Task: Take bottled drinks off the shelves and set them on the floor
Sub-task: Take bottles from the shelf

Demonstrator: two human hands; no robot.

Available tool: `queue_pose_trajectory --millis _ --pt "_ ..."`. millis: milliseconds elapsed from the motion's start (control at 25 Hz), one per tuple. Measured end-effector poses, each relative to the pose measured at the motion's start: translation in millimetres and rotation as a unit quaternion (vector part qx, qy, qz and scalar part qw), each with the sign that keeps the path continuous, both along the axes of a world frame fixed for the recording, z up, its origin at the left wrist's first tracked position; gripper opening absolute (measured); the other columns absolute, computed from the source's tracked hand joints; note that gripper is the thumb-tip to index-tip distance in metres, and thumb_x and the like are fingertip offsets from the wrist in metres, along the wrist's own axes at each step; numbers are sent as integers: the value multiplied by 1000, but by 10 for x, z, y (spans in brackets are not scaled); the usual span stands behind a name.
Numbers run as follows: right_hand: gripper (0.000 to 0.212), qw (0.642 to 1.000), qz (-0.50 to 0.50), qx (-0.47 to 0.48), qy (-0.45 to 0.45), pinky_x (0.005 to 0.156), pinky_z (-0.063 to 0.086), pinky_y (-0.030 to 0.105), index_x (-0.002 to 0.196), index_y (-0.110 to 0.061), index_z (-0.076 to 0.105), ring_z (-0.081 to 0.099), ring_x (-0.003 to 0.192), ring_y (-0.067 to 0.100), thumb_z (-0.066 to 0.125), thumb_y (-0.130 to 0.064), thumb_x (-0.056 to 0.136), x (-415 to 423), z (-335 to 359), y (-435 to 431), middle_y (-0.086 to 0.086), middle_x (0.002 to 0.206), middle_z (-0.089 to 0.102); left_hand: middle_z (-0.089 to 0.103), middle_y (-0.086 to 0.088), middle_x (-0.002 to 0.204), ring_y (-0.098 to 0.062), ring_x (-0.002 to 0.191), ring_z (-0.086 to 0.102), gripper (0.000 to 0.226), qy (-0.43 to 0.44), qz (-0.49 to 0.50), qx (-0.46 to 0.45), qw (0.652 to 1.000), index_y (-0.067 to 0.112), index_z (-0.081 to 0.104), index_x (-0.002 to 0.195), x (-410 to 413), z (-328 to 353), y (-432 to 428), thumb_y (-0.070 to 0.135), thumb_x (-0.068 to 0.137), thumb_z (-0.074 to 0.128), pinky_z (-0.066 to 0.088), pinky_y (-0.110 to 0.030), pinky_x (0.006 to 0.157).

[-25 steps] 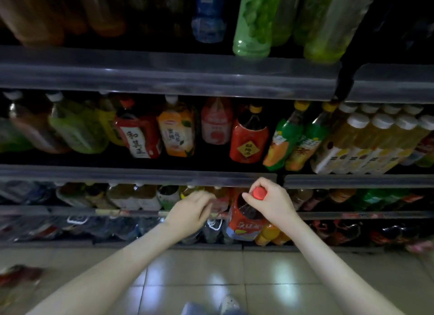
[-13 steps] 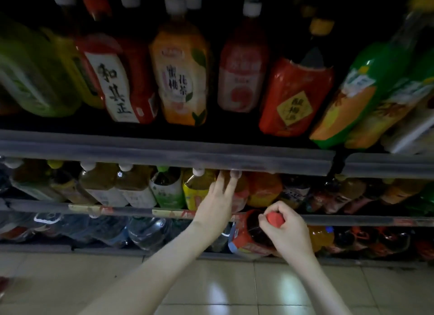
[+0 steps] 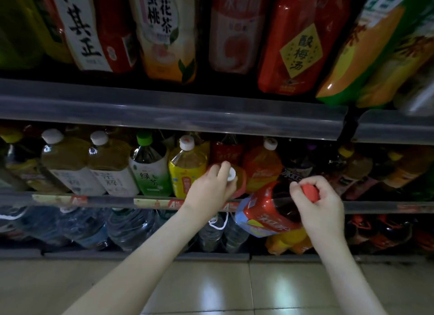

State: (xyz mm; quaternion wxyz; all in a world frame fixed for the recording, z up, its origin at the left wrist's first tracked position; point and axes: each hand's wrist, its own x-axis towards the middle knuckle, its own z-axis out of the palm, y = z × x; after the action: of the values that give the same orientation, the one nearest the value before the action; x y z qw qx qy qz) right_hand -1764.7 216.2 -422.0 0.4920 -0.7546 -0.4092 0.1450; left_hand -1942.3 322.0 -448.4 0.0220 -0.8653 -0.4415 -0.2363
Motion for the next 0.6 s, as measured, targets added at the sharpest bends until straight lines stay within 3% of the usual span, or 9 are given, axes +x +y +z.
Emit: queue_pose_trajectory --millis 80,200,400,480,600 --pt "19 1000 10 -4 -29 64 38 30 71 -26 54 49 61 3 66 -29 85 44 72 16 -21 63 55 56 -5 66 -16 45 54 28 -107 -11 122 987 8 45 100 -120 -92 -58 32 86 49 33 -19 34" --pt "17 996 43 -18 -71 68 41 34 75 -27 54 51 66 7 61 -35 88 51 169 95 -12 65 54 58 -3 67 -14 49 54 27 -159 -12 200 967 8 48 99 -286 175 -194 31 85 51 38 -21 44" --pt "15 999 39 4 12 73 41 33 78 -28 53 54 76 10 58 -31 92 -125 118 364 -8 77 57 49 3 60 -16 46 50 22 -213 30 129 968 16 46 94 -795 398 -480 33 82 51 38 -24 56" --pt "11 999 32 10 38 78 43 34 83 -27 54 53 79 8 57 -31 93 -272 23 500 -8 83 56 42 7 60 -17 45 48 22 -185 31 112 976 17 44 92 -970 388 -496 35 82 51 36 -23 51" --pt "11 998 54 23 12 84 43 34 94 -22 53 54 83 9 57 -32 94 -468 -68 704 -4 94 55 49 1 59 -20 45 51 23 -151 17 101 983 16 42 90 -1171 324 -464 36 84 51 40 -25 39"
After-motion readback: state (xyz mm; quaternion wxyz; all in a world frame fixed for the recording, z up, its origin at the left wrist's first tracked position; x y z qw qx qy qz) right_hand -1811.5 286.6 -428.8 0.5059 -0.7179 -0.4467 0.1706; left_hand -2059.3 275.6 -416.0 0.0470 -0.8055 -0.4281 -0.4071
